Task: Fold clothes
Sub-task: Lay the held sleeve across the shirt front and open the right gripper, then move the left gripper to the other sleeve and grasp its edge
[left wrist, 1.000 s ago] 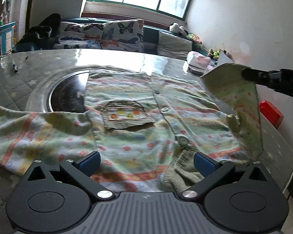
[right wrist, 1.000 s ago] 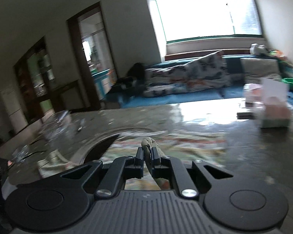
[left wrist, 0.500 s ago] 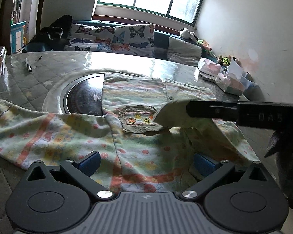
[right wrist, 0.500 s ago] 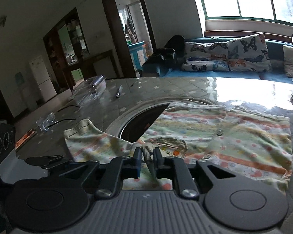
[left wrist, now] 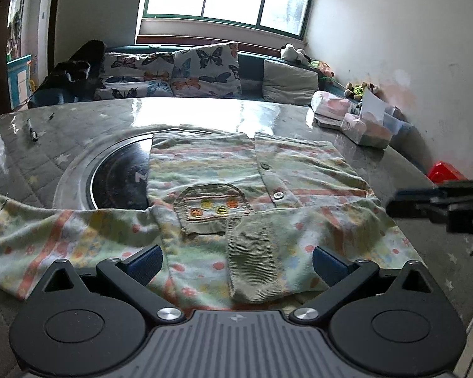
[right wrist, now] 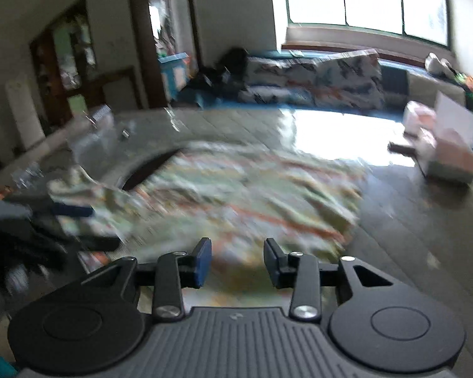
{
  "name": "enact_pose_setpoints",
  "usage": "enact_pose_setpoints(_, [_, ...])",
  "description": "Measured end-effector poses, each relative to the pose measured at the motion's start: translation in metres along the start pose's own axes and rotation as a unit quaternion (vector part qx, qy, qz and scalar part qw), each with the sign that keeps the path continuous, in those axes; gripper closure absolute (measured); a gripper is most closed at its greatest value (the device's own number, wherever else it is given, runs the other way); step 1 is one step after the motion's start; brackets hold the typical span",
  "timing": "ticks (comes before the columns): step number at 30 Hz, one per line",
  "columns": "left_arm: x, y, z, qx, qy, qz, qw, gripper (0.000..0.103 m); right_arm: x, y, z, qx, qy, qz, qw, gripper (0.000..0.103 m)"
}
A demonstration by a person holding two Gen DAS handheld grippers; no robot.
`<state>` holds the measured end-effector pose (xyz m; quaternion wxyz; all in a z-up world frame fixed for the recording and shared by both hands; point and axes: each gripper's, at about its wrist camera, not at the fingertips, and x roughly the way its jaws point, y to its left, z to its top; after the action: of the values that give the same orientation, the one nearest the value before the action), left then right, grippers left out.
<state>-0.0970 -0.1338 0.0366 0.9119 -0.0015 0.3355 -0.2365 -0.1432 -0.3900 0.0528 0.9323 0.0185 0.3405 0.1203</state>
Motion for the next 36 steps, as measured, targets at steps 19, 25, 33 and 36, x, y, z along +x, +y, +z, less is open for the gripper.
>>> enact_pose_setpoints(19, [0.025,-0.016,0.012,0.043,0.001,0.042,0.9982,0.005,0.020,-0.023,-0.010,-0.007,0.029,-0.028,0.999,0.069])
enact_pose_setpoints(25, [0.047,-0.025,0.015,0.064,0.014,0.058,0.9961,0.006,0.046,-0.030,-0.005,-0.001,0.035,-0.035,0.999,0.068])
enact_pose_setpoints(33, [0.057,-0.015,0.009,0.072,0.025,0.090,0.9930,0.008,0.048,-0.020,-0.002,-0.026,0.039,-0.040,0.998,0.062])
enact_pose_setpoints(36, [0.054,-0.012,0.010,0.066,0.022,0.091,0.9934,0.008,0.048,-0.007,0.004,-0.038,0.031,-0.027,0.998,0.058])
